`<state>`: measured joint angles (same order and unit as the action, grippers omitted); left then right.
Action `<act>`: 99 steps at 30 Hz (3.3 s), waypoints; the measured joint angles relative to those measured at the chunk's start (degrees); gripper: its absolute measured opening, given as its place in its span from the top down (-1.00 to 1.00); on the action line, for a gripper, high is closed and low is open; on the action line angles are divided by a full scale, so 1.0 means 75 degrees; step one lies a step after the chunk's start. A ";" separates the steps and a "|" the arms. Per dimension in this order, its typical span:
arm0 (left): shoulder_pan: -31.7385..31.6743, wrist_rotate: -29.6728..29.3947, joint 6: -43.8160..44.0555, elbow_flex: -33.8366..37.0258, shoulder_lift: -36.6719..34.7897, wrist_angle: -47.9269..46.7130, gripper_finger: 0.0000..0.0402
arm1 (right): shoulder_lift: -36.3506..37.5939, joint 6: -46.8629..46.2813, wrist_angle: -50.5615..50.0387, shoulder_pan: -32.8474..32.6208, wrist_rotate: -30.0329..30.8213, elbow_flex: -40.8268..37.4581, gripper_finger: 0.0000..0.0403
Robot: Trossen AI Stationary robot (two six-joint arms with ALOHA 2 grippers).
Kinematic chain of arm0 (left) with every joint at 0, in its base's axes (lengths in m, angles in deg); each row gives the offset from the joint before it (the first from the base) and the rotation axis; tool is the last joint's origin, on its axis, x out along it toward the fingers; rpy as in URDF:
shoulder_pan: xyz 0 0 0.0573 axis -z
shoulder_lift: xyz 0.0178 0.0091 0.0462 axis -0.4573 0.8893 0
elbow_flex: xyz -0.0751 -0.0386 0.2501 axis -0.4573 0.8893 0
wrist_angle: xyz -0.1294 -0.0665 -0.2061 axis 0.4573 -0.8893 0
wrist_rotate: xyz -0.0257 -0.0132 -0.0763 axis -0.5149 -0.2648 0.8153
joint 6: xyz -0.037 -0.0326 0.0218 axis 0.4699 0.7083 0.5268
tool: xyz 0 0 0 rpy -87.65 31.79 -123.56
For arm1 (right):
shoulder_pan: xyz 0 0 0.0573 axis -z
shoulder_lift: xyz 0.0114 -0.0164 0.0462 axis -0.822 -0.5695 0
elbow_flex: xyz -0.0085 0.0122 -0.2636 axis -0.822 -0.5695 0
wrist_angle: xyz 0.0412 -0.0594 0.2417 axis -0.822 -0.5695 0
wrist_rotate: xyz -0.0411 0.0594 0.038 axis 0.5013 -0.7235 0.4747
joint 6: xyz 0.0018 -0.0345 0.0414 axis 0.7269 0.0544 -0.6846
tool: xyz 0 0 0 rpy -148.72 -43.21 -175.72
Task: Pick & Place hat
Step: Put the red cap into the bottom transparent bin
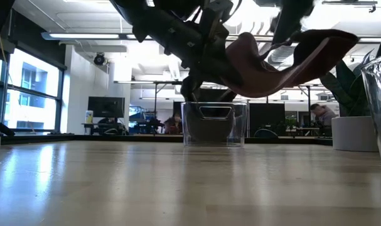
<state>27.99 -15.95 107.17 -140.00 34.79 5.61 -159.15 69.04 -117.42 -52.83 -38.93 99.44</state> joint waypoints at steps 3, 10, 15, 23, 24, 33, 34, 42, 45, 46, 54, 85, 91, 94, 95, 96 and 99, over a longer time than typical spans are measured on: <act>0.0054 0.0004 -0.0122 0.0000 0.0000 0.0008 1.00 | -0.0383 0.0281 -0.0239 0.0362 -0.0025 0.0000 0.34; 0.0370 0.0207 -0.0469 0.0009 -0.0111 0.0180 1.00 | -0.1526 0.0667 -0.0384 0.0829 0.0143 0.0000 0.67; 0.0443 0.0185 -0.0460 0.0009 -0.0128 0.0278 0.99 | -0.1690 0.0229 -0.0110 0.0861 0.1471 0.0000 0.78; 0.0405 0.0141 -0.0542 0.0003 -0.0143 0.0195 0.99 | -0.0676 -0.0097 -0.0215 0.0220 0.0621 0.0000 0.82; 0.0405 0.0133 -0.0542 0.0003 -0.0143 0.0192 0.99 | -0.0494 -0.0214 -0.0286 0.0108 0.0623 0.0000 0.82; 0.0402 -0.0045 -0.0530 0.0000 -0.0143 0.0281 1.00 | 0.0489 -0.1535 -0.1109 -0.0628 0.0994 0.0000 0.85; 0.0402 -0.0040 -0.0530 -0.0003 -0.0143 0.0297 1.00 | 0.0421 -0.1586 -0.1302 -0.0719 0.0914 0.0000 0.86; 0.0402 0.0001 -0.0512 -0.0003 -0.0143 0.0464 1.00 | -0.0985 -0.0981 -0.1847 -0.1598 0.0422 0.0000 0.94; 0.0405 0.0058 -0.0512 -0.0003 -0.0143 0.0461 1.00 | -0.1387 -0.0728 -0.2066 -0.1793 0.0410 0.0000 0.97; 0.0405 0.0131 -0.0510 -0.0002 -0.0143 0.0453 1.00 | -0.1459 -0.0696 -0.2166 -0.1825 0.0502 0.0000 0.98; 0.0400 0.0174 -0.0507 0.0000 -0.0143 0.0492 1.00 | -0.1092 -0.1014 -0.2310 -0.2171 0.1175 0.0343 0.97; 0.0507 0.1424 -0.1774 -0.0003 -0.0143 0.0333 1.00 | -0.0452 -0.1498 -0.0445 -0.1849 0.1305 0.0114 0.87; 0.0498 0.1394 -0.1739 -0.0003 -0.0143 0.0335 1.00 | -0.0036 -0.1636 -0.0232 -0.1820 0.0107 0.0114 0.41; 0.0498 0.1389 -0.1748 -0.0003 -0.0143 0.0335 1.00 | 0.0205 -0.1410 0.0266 -0.1823 -0.0449 0.0114 0.16; 0.0498 0.1383 -0.1793 -0.0003 -0.0143 0.0332 1.00 | 0.0300 -0.1336 0.0399 -0.1823 -0.0591 0.0114 0.09; 0.0498 0.1385 -0.1853 -0.0003 -0.0143 0.0331 1.00 | 0.0395 -0.1251 0.0493 -0.1828 -0.0596 0.0114 0.03; 0.0501 0.1394 -0.1948 -0.0003 -0.0143 0.0332 1.00 | 0.0677 -0.1254 0.0371 -0.1829 0.0556 0.0114 -0.09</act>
<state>31.75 -5.50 92.56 -140.02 33.72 8.10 -154.07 59.64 -114.64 -66.55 -34.76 100.29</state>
